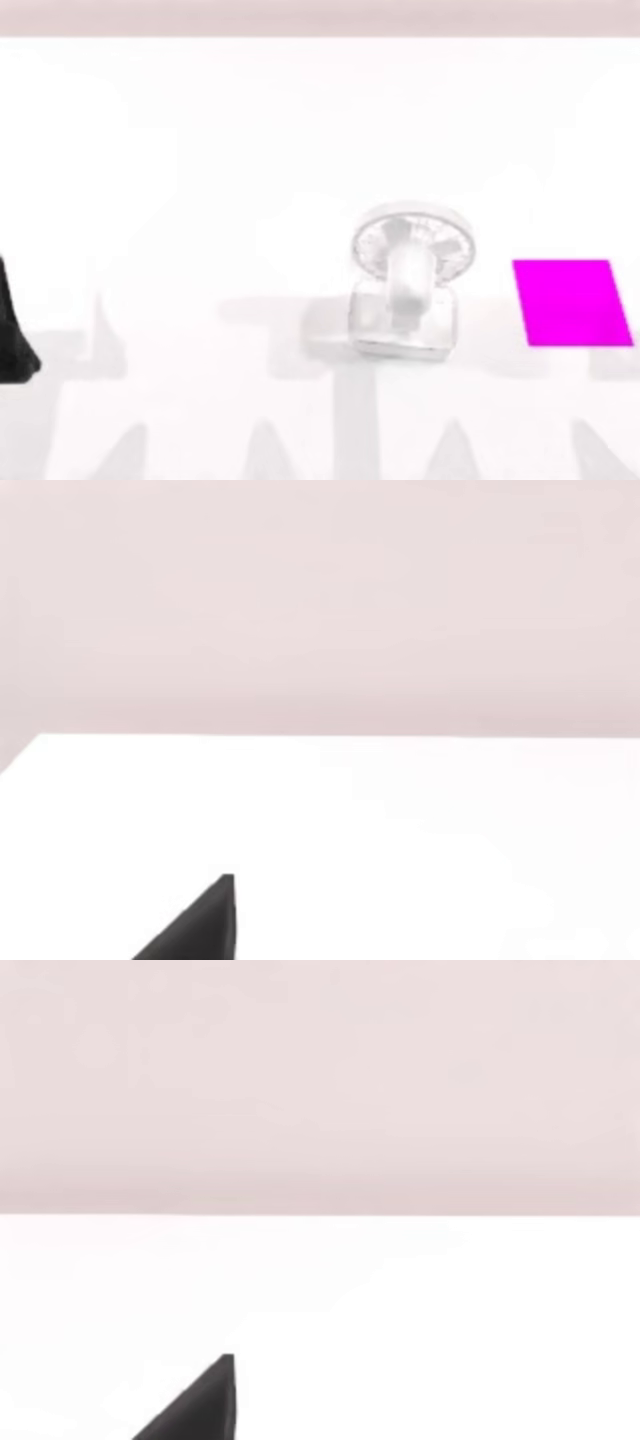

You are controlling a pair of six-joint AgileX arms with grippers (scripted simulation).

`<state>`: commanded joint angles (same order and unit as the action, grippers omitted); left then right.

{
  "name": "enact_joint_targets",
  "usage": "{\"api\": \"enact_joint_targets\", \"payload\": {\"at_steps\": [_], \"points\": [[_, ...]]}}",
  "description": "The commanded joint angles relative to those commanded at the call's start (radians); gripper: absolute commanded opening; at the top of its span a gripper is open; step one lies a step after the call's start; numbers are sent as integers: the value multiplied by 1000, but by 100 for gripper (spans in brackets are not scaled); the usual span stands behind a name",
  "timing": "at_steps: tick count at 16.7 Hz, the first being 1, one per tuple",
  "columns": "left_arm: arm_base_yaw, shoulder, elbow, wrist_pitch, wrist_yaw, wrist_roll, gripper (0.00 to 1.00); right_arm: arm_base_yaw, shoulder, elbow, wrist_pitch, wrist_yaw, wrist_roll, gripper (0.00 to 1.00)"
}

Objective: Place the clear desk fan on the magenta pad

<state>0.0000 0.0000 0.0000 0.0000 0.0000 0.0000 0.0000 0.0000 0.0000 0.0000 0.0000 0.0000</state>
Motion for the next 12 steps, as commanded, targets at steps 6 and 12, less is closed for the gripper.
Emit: {"api": "enact_joint_targets", "payload": {"at_steps": [6, 12], "points": [[0, 0, 0, 0, 0, 0, 100, 36, 103, 103, -97, 0, -51, 100], [0, 0, 0, 0, 0, 0, 100, 166, 561, 562, -450, 4, -226, 100]]}}
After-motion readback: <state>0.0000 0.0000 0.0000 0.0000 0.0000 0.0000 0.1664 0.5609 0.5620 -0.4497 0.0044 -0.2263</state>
